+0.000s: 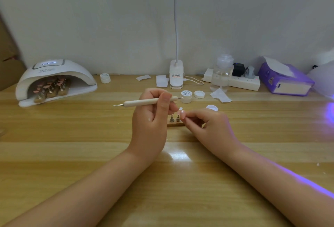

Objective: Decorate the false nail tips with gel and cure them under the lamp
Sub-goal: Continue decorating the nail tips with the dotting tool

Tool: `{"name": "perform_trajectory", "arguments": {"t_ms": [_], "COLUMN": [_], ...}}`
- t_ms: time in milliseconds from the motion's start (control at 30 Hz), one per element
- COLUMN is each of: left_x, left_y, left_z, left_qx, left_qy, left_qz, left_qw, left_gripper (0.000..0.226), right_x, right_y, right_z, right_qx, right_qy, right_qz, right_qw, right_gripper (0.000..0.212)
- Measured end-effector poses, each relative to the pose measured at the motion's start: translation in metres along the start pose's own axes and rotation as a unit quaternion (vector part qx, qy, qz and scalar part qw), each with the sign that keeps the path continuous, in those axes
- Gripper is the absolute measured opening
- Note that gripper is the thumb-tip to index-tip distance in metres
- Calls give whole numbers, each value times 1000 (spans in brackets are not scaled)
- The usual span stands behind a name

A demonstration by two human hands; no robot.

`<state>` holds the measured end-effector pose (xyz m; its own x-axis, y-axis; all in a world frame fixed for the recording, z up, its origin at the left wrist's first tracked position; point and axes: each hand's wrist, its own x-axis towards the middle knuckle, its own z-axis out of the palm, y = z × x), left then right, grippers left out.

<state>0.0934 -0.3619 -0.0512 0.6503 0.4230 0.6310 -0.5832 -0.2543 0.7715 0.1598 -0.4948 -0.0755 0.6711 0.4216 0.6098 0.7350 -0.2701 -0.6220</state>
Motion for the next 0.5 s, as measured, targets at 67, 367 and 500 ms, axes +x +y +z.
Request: {"name": "perform_trajectory", "arguments": {"t_ms": [67,367,500], "left_x": [1,4,2], "left_y": [3,2,-3], "left_z": [0,-3,-4], "left_qx": [-7,-33,-20], "left_qy": [2,29,31], "left_qz": [4,-23,-36], "left_qw": [1000,999,999], "left_gripper": [12,21,21], "right_x": [0,1,1], "right_y": [0,1,2], "right_z": [0,0,-2], "right_qx": [-1,-18,-24], "right_qy": [-3,21,47], "right_qz": [2,-27,-46], "right_qw": [1000,999,998], "right_gripper": [13,7,8]}}
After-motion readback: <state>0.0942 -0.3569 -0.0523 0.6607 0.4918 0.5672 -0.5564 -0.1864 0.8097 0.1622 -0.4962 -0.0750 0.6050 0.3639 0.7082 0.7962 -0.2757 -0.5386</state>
